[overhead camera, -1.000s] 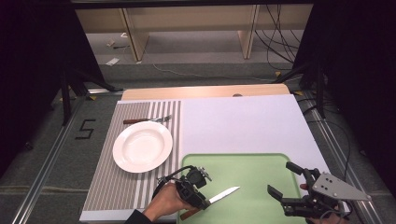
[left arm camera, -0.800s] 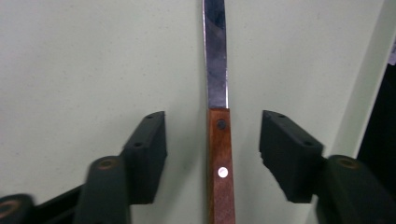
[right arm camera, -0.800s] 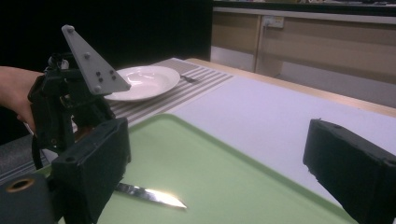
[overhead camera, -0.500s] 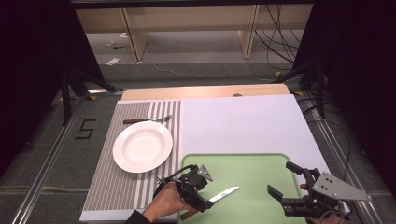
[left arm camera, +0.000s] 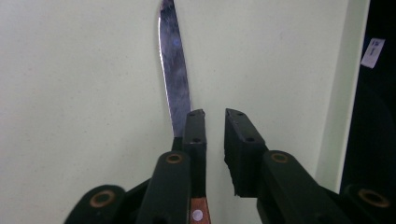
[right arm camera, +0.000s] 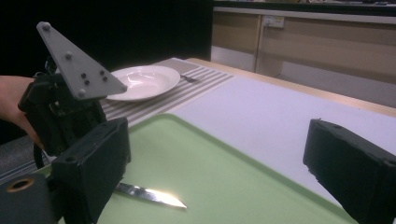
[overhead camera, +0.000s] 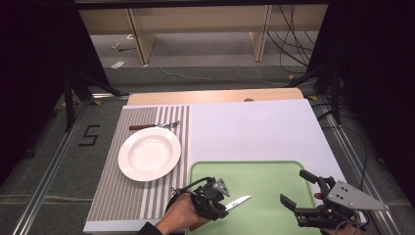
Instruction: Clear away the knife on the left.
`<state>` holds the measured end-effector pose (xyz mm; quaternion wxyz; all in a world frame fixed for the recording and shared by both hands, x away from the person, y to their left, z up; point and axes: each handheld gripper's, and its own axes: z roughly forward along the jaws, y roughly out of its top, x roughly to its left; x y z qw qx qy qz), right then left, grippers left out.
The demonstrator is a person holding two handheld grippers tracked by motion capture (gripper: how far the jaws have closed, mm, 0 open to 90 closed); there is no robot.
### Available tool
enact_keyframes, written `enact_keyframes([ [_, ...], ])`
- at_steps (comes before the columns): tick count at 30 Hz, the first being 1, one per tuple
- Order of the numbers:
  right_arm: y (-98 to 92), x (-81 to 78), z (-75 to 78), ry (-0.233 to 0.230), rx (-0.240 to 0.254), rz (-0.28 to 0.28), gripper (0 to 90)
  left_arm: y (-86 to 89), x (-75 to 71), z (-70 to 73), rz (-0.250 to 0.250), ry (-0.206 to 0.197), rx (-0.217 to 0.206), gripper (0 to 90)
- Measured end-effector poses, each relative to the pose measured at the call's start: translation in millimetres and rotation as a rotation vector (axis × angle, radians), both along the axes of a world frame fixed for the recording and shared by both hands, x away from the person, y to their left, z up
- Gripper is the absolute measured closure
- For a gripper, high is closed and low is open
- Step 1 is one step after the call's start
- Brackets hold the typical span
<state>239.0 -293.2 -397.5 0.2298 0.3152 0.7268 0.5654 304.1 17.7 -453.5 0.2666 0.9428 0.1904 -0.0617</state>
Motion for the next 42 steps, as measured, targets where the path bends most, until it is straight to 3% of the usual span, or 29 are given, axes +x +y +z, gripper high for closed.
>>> enact_keyframes([
  [9,0.1,0.0,0.0,0.0,0.0,0.001,8.5,-9.4,1.9,-8.0,-0.022,0.014,0.043,86.8],
  [16,0.1,-0.1,0.1,-0.001,0.001,0.001,8.4,-11.0,5.4,-11.1,0.0,0.017,0.058,88.7],
  [42,-0.2,-0.5,0.3,-0.002,0.003,0.001,8.5,8.2,18.1,-6.9,0.045,0.069,0.122,89.6],
])
